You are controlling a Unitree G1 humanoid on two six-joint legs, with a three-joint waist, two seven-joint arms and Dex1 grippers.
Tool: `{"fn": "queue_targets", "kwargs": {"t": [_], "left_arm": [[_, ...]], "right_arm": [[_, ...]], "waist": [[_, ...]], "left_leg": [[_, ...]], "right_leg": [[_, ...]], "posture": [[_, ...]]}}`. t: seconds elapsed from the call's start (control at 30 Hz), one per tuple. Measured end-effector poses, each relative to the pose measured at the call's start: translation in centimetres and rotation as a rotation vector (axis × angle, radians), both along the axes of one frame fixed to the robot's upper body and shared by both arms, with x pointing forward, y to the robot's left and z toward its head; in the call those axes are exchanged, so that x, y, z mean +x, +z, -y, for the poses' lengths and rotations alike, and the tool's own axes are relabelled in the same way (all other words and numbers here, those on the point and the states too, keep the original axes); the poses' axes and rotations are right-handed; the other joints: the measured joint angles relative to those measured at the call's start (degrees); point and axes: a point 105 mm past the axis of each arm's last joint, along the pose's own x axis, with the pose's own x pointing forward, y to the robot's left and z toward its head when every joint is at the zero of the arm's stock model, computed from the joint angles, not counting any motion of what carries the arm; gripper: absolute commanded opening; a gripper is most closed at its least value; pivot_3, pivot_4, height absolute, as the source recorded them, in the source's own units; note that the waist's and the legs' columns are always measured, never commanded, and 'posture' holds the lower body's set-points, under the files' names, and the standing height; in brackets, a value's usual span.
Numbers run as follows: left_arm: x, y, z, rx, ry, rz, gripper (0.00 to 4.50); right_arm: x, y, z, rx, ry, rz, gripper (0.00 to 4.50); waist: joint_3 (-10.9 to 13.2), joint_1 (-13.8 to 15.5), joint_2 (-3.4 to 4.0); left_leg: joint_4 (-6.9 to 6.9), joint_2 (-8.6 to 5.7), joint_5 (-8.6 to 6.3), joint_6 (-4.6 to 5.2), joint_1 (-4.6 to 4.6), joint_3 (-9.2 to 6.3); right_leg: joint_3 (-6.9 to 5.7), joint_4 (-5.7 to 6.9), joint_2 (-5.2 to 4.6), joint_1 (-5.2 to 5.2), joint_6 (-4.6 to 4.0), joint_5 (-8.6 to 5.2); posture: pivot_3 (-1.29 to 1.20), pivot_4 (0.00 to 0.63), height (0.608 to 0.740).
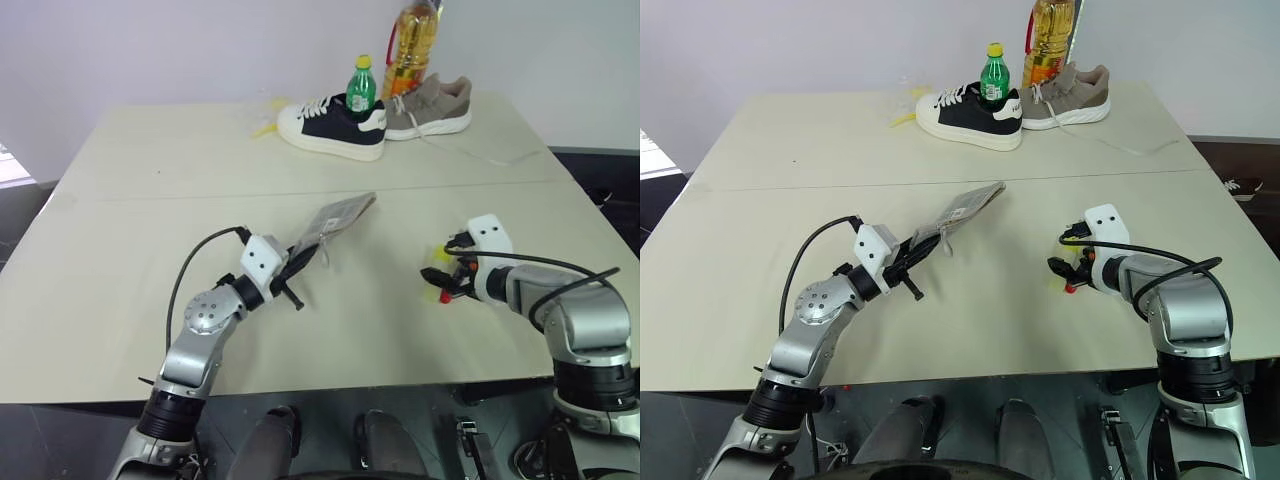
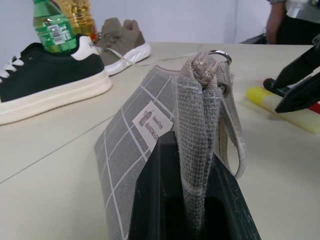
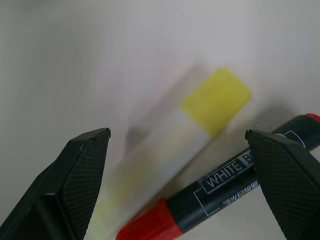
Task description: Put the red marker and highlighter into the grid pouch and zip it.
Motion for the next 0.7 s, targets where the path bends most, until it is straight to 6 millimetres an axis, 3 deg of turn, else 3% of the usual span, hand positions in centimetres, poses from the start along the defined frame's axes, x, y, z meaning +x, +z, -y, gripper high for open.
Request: {"fn": "queue_targets", "kwargs": {"t": [0.2, 0.47, 0.57, 0.7], "left_arm": [[-0.1, -0.2, 0.0, -0.006, 0.005, -0.007, 0.00], [-0.2, -0.6, -0.3, -0.010, 0.026, -0.020, 0.00], [-0.3, -0.5, -0.4, -0.014, 0.038, -0.015, 0.00], [-0.4, -0.3, -0.6, -0.018, 0.050, -0.007, 0.00]], "right_arm": [[0.0, -0.2, -0.7, 0.005, 0.019, -0.006, 4.48], [-0.1, -1.4, -3.3, -0.024, 0.106, -0.045, 4.48], [0.1, -1.4, -4.5, -0.040, 0.158, -0.037, 3.59], [0.3, -1.1, -6.2, -0.042, 0.235, -0.015, 1.54]], "waist": [[0.0, 0.0, -0.01], [0.0, -0.1, 0.00], [0.0, -0.2, 0.00], [0.0, -0.1, 0.01]], "left_leg": [[0.01, 0.00, 0.00, 0.01, 0.00, 0.00], [0.01, 0.00, 0.00, 0.01, 0.01, 0.00], [0.01, 0.02, 0.00, 0.01, 0.01, 0.00], [0.00, 0.01, -0.01, 0.01, 0.01, 0.00]], "right_leg": [[0.00, 0.00, 0.01, 0.01, 0.01, 0.00], [0.00, 0.01, 0.01, 0.00, 0.01, 0.01], [0.00, 0.01, 0.02, -0.01, 0.01, 0.01], [0.00, 0.01, 0.01, -0.01, 0.02, 0.01]], "posture": [[0.00, 0.150, 0.734], [0.00, 0.150, 0.734], [0.00, 0.150, 0.734], [0.00, 0.150, 0.734]]}}
